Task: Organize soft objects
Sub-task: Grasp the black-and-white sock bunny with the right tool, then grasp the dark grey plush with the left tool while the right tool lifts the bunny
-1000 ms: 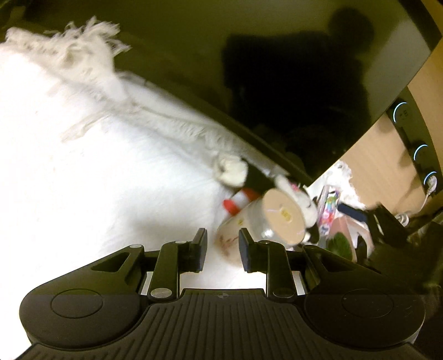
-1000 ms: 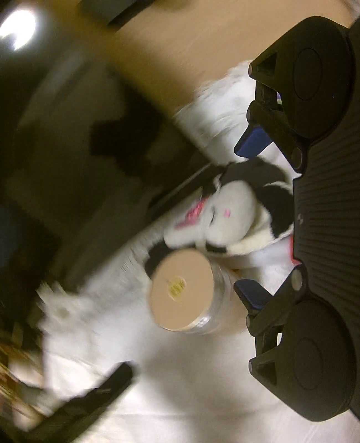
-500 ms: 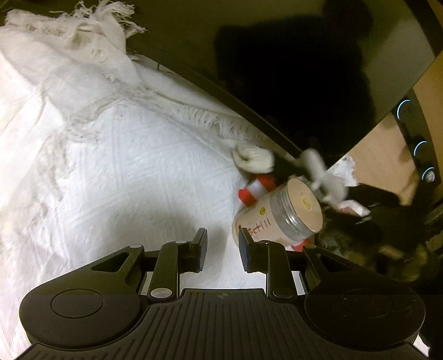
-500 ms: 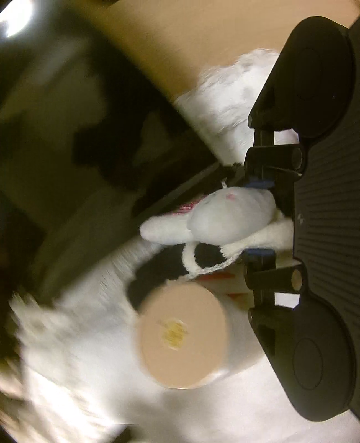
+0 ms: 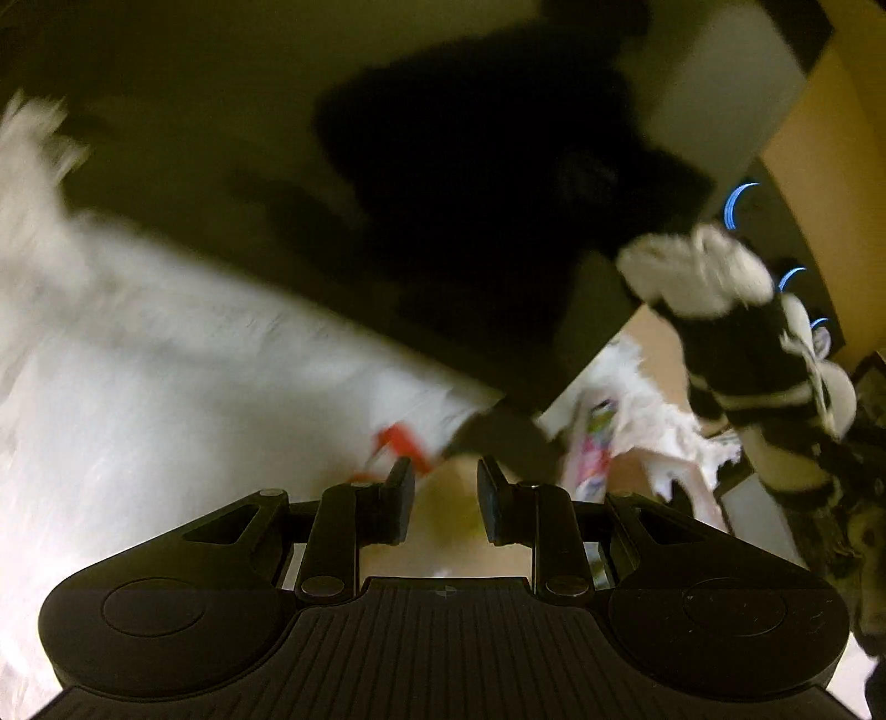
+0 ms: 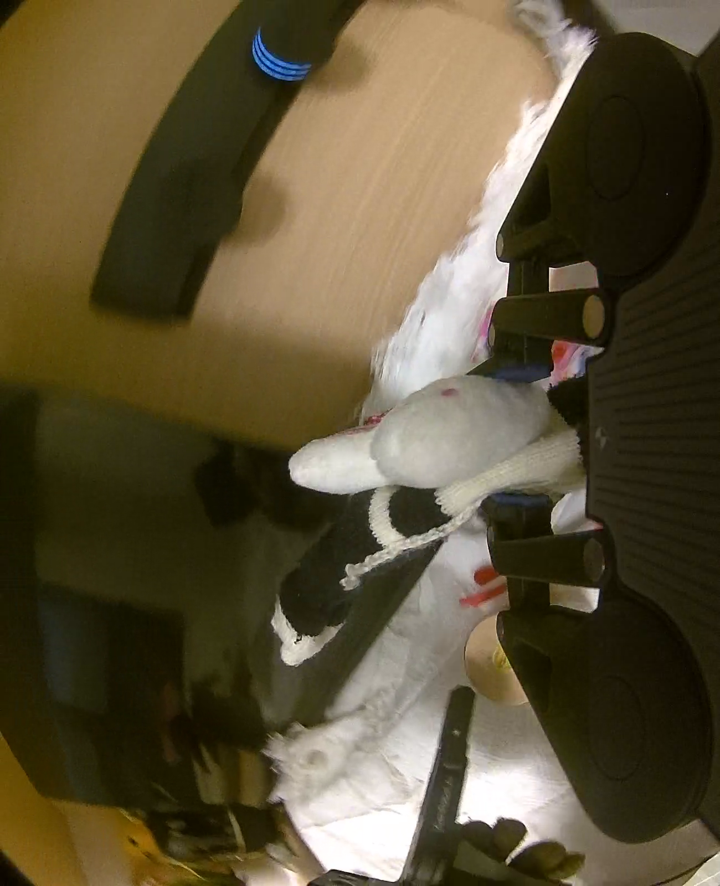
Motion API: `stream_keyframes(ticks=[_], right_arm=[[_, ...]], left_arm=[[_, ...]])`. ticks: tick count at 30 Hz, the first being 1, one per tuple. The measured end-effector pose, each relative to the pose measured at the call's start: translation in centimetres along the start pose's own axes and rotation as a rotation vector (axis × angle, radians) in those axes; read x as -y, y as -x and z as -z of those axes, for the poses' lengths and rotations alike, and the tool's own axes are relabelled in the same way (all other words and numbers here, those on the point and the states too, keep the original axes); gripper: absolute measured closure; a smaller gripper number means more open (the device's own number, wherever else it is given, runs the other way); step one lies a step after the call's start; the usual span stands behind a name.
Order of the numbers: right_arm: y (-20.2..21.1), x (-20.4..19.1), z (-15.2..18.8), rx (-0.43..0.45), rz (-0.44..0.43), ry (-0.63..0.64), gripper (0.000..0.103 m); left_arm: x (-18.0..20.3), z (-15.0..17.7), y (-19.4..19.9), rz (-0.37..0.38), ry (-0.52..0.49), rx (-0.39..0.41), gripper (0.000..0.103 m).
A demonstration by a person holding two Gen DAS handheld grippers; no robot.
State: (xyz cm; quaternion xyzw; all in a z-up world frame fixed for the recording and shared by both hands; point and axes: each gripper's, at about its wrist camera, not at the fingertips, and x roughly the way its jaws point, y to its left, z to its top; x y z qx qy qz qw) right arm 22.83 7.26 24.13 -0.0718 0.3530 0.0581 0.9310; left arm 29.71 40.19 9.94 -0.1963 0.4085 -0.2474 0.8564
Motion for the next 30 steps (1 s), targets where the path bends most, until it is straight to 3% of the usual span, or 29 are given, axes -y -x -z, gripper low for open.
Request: stream_keyframes(ticks=[5,9,15,21,23,25,28,30], right_arm=[[3.7,3.6,1.1,-0.015,0.067,-0.116,0.068],[5.2,6.3,3.1,-0.006,0.135,-0.168,0.068],[6.0,8.5,5.5,0.000,0.157,-0.204,0.068],[6.5,10.5,7.3,0.017,0.125,-0.188,0.068],[5.9,11.2,7.9,0.018,0.099,-0.187,0.068],[4.9,12.1,8.3,0.018,0.072,-0.192,0.068],[3.5,13.5,9.1,0.015,0.035,-0.199,0.068],[2.8,14.2,9.4,0.012,0.018,-0.199,0.068]], left_arm=[[5.6,-2.0,-1.1,0.028,-0.107,0.035,0.076],[10.8,-1.2,-3.5,0.016,-0.223,0.036,0.076],[14.8,2.2,-8.7,-0.149,-0.311,0.057,0.076],[14.6,3.3,-13.6,-0.286,-0.243,0.070,0.076],[14.3,3.5,-14.7,-0.325,-0.232,0.046,0.071],[14.4,3.9,-16.0,-0.327,-0.233,-0.001,0.045],[15.8,4.8,-17.1,-0.307,-0.340,-0.042,0.043],[15.6,4.5,-16.8,-0.276,-0.289,-0.028,0.043]])
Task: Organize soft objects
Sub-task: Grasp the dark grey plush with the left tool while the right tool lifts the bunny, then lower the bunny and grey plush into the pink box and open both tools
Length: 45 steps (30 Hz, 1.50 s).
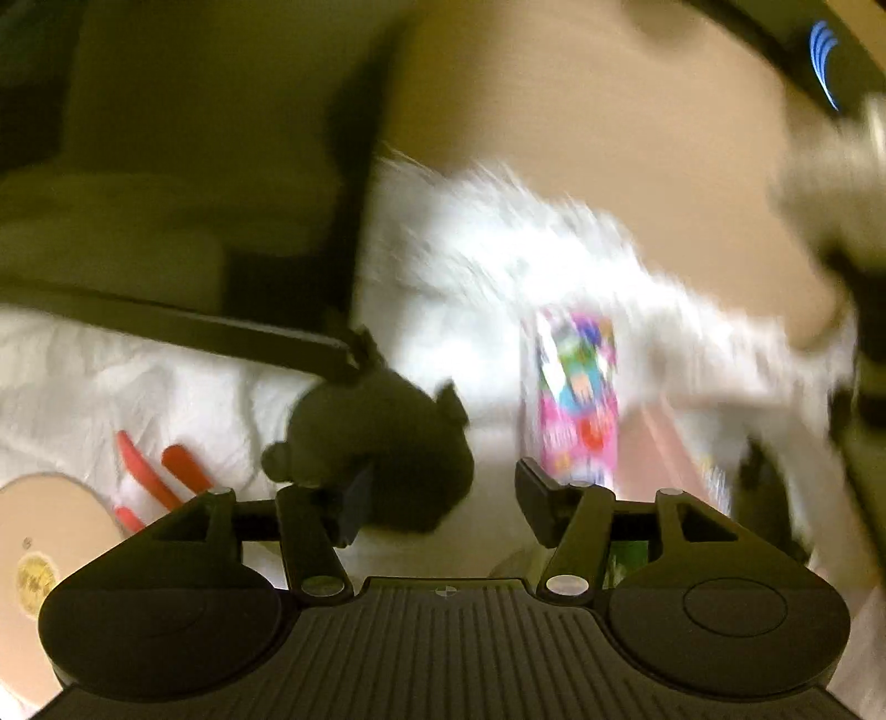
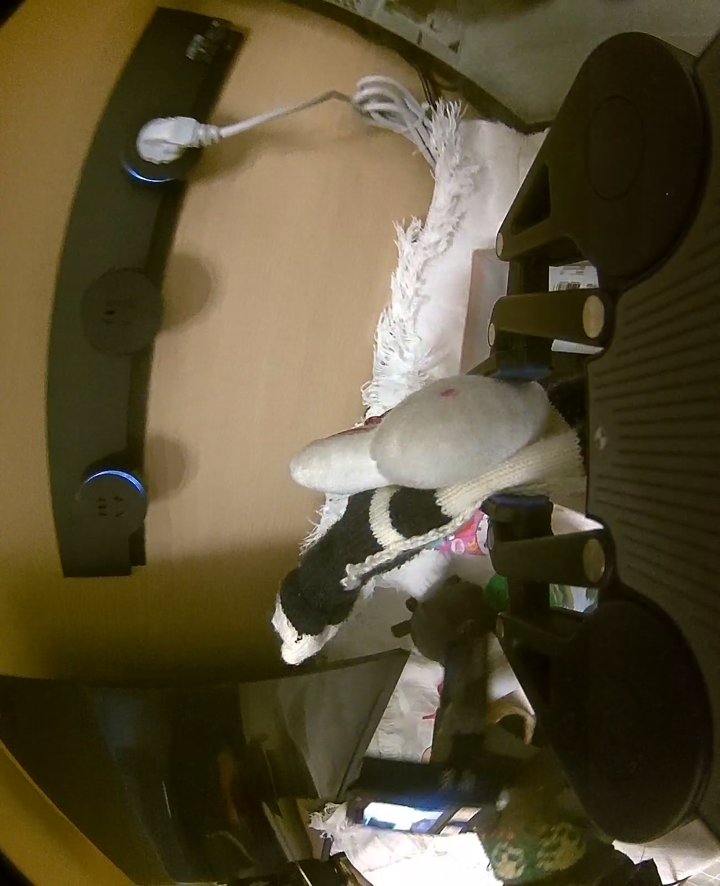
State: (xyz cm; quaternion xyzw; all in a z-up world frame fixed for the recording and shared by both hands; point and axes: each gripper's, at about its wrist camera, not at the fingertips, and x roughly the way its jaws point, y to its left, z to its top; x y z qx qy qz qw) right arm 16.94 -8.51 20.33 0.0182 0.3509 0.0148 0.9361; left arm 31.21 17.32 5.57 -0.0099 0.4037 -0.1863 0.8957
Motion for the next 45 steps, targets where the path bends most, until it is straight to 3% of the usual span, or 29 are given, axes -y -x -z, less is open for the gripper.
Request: stream_keyframes(ticks=[2,4,8,10,13,18,24,34,39,45], right_arm=[[-0.6,0.5,0.1,0.003,-0.010,0.008,0.068],[-1.1,0.7,0.3,-0.001,-0.024,0.013,0.067],[-1.8,1.0,0.4,-0.009,-0.057,0.011,0.067],[-1.7,0.9,0.4,-0.011,-0.063,0.012,0.067],[-2.0,1.0,0.3,-0.027,-0.059,-0.001,0.067],[-1.6,0.5,0.2,-0.027,-0.045,-0.008,0.067],[-0.4,-0.3,-0.1,-0.010,0.003,-0.002,0.067],[3.9,-1.5,-1.8,0.066,0.083,0.024,0.067],[6.5,-1.0,-2.8,0.121,0.108,0.006,0.067],[9.7,0.5,-3.9,0.183,0.149,0.013,0.067]], left_arm=[[-1.0,-0.4,0.4,-0.005,0.091,0.041,0.043],[-1.3,-0.7,0.7,-0.055,0.117,0.080,0.043],[-1.4,-1.8,-0.6,-0.177,0.123,0.040,0.033],[-1.8,-2.2,-1.2,-0.174,0.145,0.026,0.024],[-2.2,-2.6,-2.5,-0.166,0.175,0.005,0.018],[-3.3,-2.9,-4.6,-0.193,0.168,-0.050,0.018],[-3.2,-2.3,-4.1,-0.173,0.087,-0.043,0.024],[-2.4,-2.2,1.5,-0.061,0.027,-0.070,0.026],[-2.1,-3.5,7.1,0.001,0.052,0.025,0.026],[0.5,-6.5,12.5,0.146,0.043,0.137,0.025]])
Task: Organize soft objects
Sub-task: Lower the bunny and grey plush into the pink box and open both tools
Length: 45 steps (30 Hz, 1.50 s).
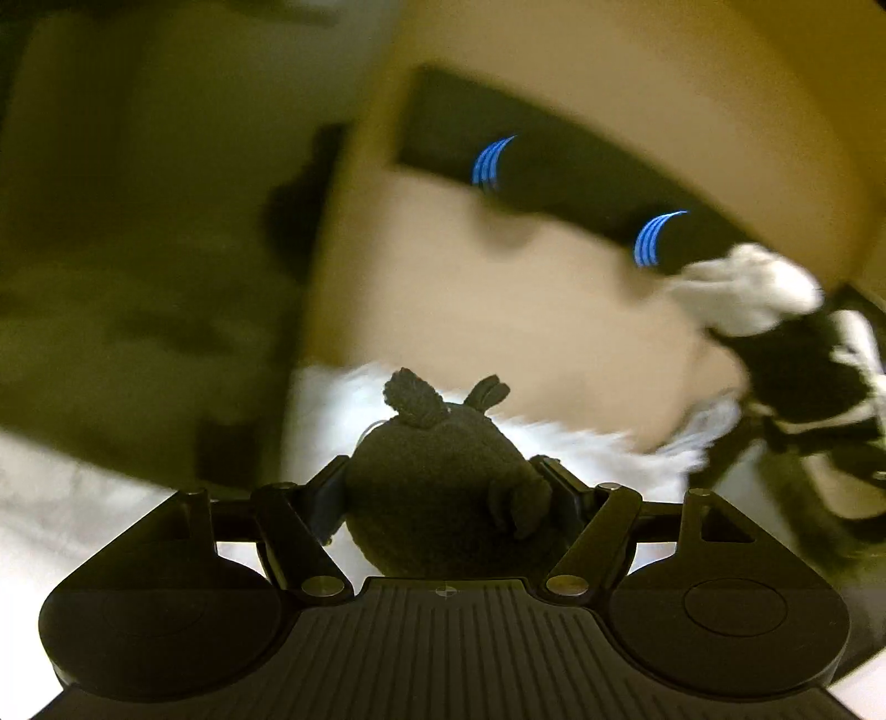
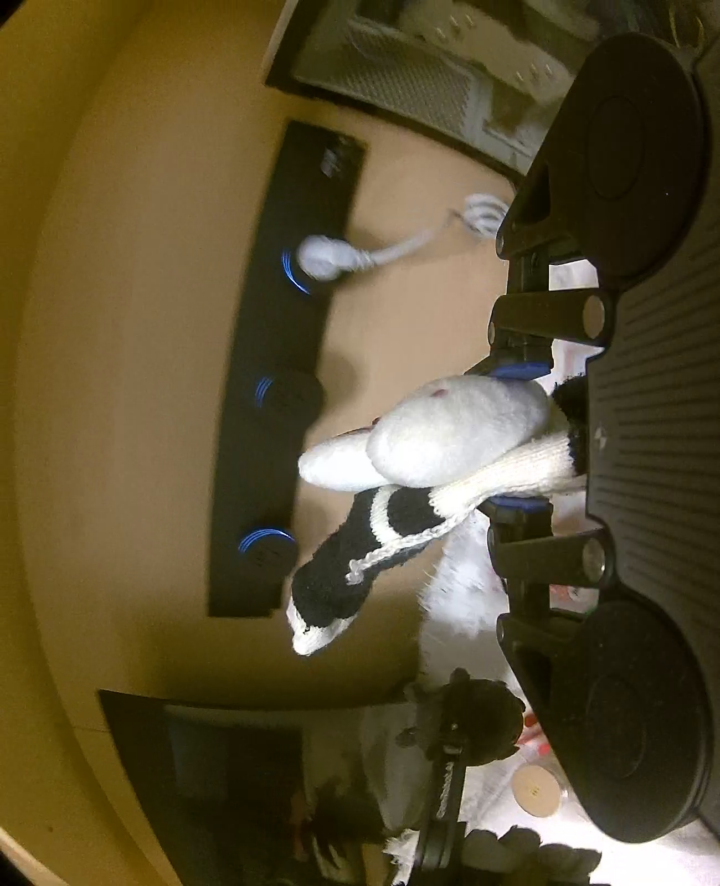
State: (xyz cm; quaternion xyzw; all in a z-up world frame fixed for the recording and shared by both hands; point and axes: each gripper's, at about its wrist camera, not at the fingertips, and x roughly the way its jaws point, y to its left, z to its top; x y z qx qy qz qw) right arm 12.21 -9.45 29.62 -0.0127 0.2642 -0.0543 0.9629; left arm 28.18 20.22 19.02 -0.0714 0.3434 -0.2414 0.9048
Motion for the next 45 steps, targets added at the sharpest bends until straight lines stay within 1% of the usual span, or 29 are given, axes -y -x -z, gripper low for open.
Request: stream_keyframes(ticks=[3,6,10,13,16,19,20,21,22,23,24,25,29,32,35,38,40,41,43,44,45], right_arm=[[1.2,1.3,-0.3,0.022,0.025,0.009,0.067],[1.7,3.1,0.1,0.022,0.055,0.002,0.067],[1.4,6.3,1.4,-0.011,0.095,-0.042,0.067],[0.9,8.7,2.5,-0.047,0.117,-0.074,0.066],[0.3,10.5,3.9,-0.083,0.128,-0.093,0.066],[-1.0,11.8,5.6,-0.129,0.107,-0.116,0.066],[-1.5,12.0,6.1,-0.147,0.097,-0.124,0.066],[-2.2,12.2,6.8,-0.169,0.087,-0.130,0.067],[-2.9,12.4,7.4,-0.186,0.079,-0.133,0.067],[-3.4,12.3,7.9,-0.203,0.069,-0.137,0.067],[-4.2,12.4,8.4,-0.222,0.055,-0.146,0.067],[-4.8,12.4,8.8,-0.235,0.042,-0.153,0.067],[-6.9,11.7,9.5,-0.276,-0.006,-0.171,0.067],[-8.3,10.9,9.4,-0.297,-0.044,-0.180,0.067],[-10.0,10.6,9.2,-0.315,-0.076,-0.223,0.066],[-12.5,9.4,9.9,-0.339,-0.033,-0.252,0.067],[-14.3,8.0,11.0,-0.364,0.007,-0.232,0.067],[-15.0,7.1,11.6,-0.387,0.021,-0.226,0.067],[-16.8,5.3,13.1,-0.464,0.027,-0.222,0.067],[-17.4,4.3,13.8,-0.484,0.040,-0.211,0.067],[-17.7,3.4,14.2,-0.481,0.063,-0.187,0.067]], left_arm=[[3.3,-1.1,1.1,0.089,-0.037,0.018,0.025],[6.4,-1.2,0.3,0.174,-0.071,0.002,0.025],[10.8,-0.4,-2.5,0.252,-0.115,-0.040,0.025],[13.5,0.8,-5.5,0.287,-0.130,-0.089,0.024],[15.0,2.5,-9.3,0.284,-0.125,-0.151,0.023],[15.3,4.7,-12.5,0.286,-0.088,-0.202,0.023],[15.2,5.4,-13.6,0.265,-0.088,-0.234,0.024],[15.4,6.1,-14.5,0.227,-0.100,-0.269,0.028],[15.5,6.7,-15.3,0.180,-0.122,-0.290,0.028],[15.7,7.3,-15.7,0.138,-0.151,-0.285,0.028],[15.9,7.6,-15.7,0.104,-0.174,-0.265,0.028],[15.9,7.6,-15.6,0.094,-0.177,-0.248,0.028],[14.9,6.6,-12.7,0.111,-0.113,-0.149,0.028],[15.2,5.9,-11.7,0.096,-0.139,-0.125,0.028],[15.1,5.6,-9.4,0.090,-0.150,-0.101,0.028],[14.0,5.6,-7.4,0.093,-0.112,-0.077,0.028],[12.9,5.9,-5.9,0.085,-0.082,-0.066,0.028],[12.3,6.0,-5.2,0.082,-0.070,-0.062,0.028],[11.2,6.3,-3.8,0.071,-0.053,-0.061,0.028],[10.6,6.7,-3.3,0.063,-0.049,-0.066,0.028],[10.0,6.8,-2.6,0.054,-0.048,-0.070,0.028]])
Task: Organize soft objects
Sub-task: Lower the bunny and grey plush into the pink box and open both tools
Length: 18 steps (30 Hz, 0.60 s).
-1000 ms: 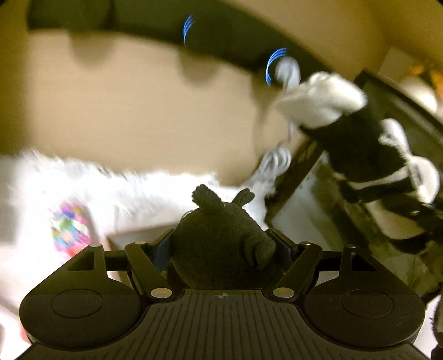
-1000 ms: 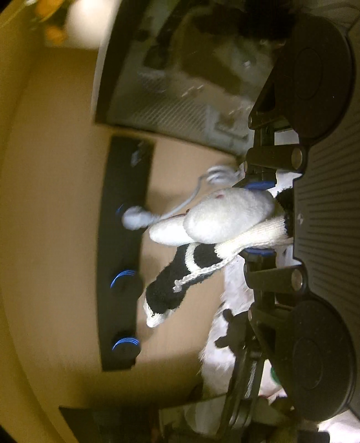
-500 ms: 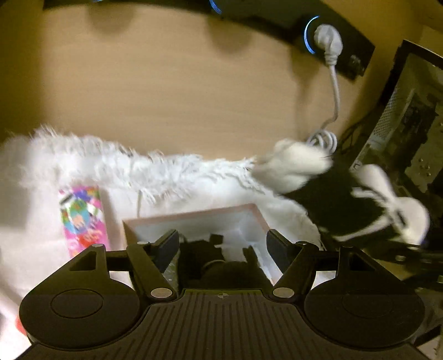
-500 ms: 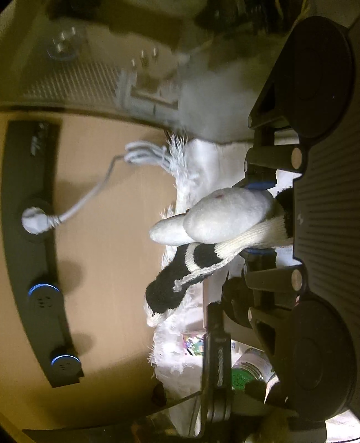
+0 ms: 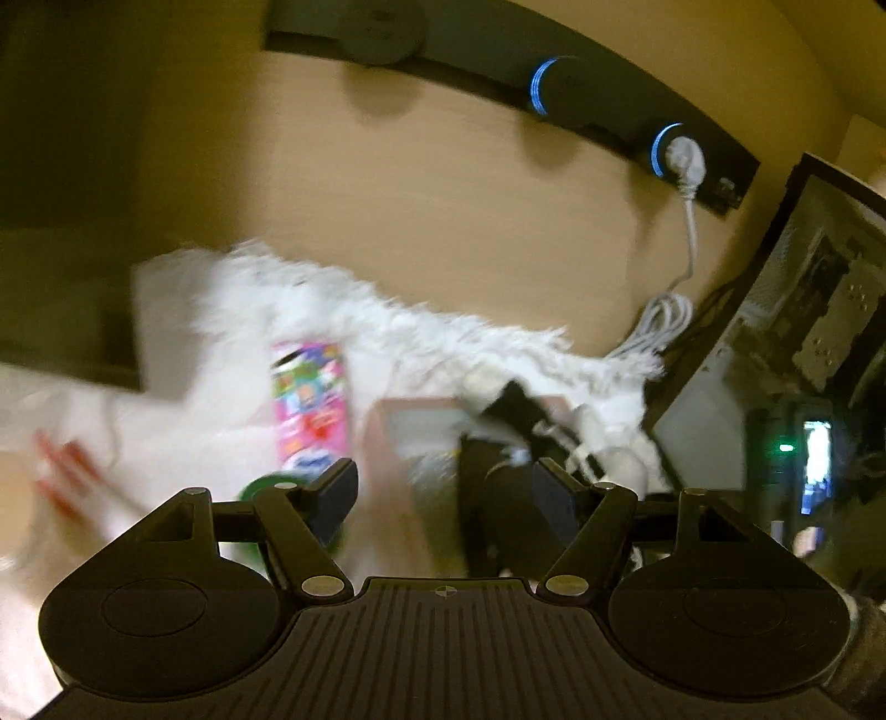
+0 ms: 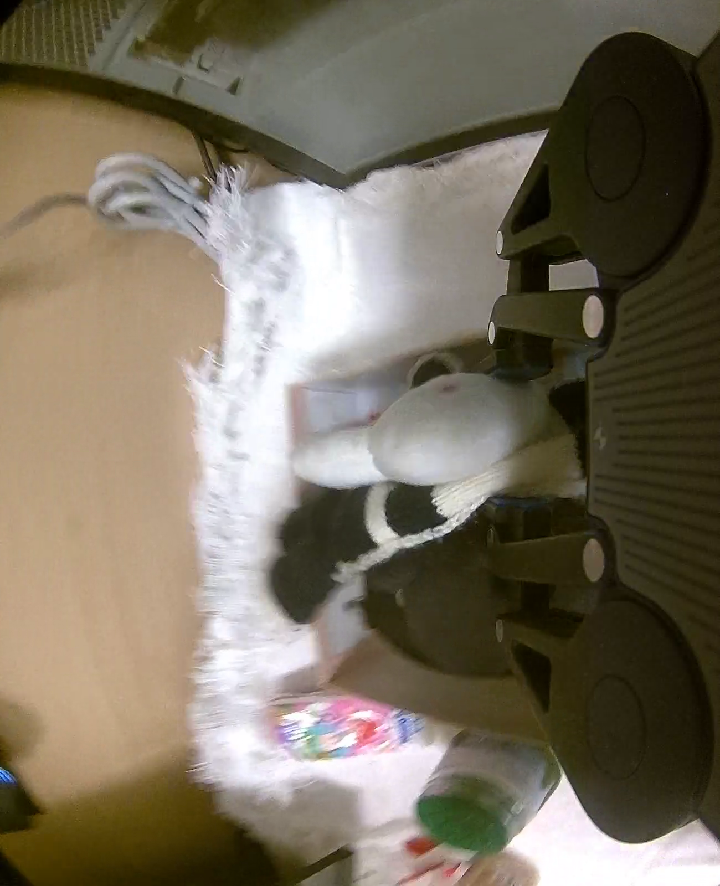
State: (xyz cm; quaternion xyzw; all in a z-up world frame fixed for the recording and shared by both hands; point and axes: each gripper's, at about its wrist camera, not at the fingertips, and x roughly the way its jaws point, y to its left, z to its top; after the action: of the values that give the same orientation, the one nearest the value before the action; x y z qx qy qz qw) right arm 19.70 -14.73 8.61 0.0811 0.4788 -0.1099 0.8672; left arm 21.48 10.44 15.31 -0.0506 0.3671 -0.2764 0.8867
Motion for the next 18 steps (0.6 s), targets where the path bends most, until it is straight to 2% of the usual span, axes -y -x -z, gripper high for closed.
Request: stream_keyframes(ticks=[5,8,10,12,14,17,18], right_arm=[[-0.4,-2.2,1.5,0.048,0.121,0.143,0.066],[-1.1,-2.5,1.9,0.041,0.220,0.155,0.066],[-0.9,-2.5,2.1,0.036,0.185,0.132,0.064],[-0.4,-2.4,2.2,0.031,0.091,0.122,0.061],[0.3,-2.4,2.5,0.038,0.043,0.136,0.060],[2.6,-1.8,2.8,0.085,-0.019,0.158,0.047],[3.9,-1.2,3.0,0.113,-0.058,0.161,0.035]], left_arm=[[-2.7,1.9,2.4,-0.042,0.011,-0.028,0.028],[-4.5,3.1,3.2,-0.061,0.055,-0.041,0.028],[-5.5,3.5,3.5,-0.064,0.085,-0.047,0.028],[-6.1,3.8,3.5,-0.059,0.100,-0.051,0.028],[-6.4,4.0,3.5,-0.047,0.105,-0.058,0.028],[-6.6,4.2,3.7,-0.033,0.106,-0.061,0.028],[-6.7,4.2,3.8,-0.030,0.109,-0.057,0.028]])
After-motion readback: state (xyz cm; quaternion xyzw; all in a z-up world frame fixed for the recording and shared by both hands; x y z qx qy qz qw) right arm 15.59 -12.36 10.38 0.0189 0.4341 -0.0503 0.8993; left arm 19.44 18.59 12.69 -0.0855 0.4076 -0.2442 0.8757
